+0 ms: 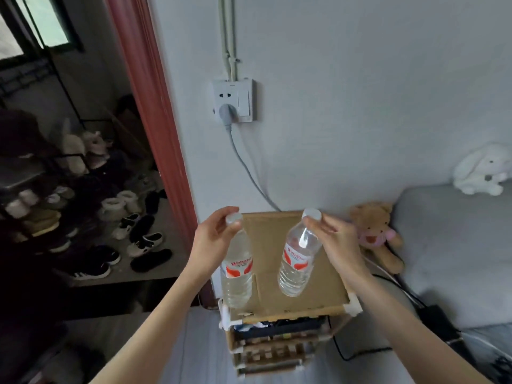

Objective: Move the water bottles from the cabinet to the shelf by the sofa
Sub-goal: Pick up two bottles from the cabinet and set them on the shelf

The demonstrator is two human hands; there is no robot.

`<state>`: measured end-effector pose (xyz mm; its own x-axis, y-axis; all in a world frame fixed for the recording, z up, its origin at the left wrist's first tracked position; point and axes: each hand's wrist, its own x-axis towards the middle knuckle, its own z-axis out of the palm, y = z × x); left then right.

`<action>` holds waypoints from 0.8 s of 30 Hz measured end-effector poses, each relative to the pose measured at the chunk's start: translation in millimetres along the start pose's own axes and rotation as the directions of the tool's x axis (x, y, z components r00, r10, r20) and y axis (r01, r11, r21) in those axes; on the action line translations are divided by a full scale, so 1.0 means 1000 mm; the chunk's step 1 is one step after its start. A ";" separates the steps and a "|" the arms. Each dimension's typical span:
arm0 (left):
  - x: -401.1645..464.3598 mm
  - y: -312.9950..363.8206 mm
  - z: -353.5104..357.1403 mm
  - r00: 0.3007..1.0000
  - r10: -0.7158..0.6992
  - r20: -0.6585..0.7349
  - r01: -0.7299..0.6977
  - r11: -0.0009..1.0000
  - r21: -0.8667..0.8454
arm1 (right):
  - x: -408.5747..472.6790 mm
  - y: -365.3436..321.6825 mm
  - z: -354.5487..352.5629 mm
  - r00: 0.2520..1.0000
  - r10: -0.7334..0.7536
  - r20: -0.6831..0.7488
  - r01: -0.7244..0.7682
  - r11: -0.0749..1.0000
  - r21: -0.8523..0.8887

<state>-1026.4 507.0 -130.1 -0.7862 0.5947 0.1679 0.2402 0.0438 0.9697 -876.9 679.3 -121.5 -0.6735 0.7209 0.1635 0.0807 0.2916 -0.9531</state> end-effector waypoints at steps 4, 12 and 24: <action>0.048 -0.019 0.011 0.997 -0.060 0.047 0.059 0.998 0.022 | 0.047 0.017 0.017 0.997 0.082 0.012 -0.082 0.996 0.021; 0.121 -0.037 0.037 0.992 -0.115 0.045 0.111 0.991 0.077 | 0.133 0.052 0.030 0.993 0.106 0.053 -0.101 0.991 -0.087; 0.192 -0.057 0.083 0.990 -0.122 -0.064 0.130 0.981 0.141 | 0.219 0.092 0.056 0.992 0.121 0.031 -0.113 0.972 -0.204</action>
<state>-1143.8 685.0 -168.4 -0.8445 0.5322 0.0592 0.2139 0.2338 0.9485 -1058.3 828.7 -187.5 -0.6815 0.7308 0.0384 0.3043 0.3307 -0.8933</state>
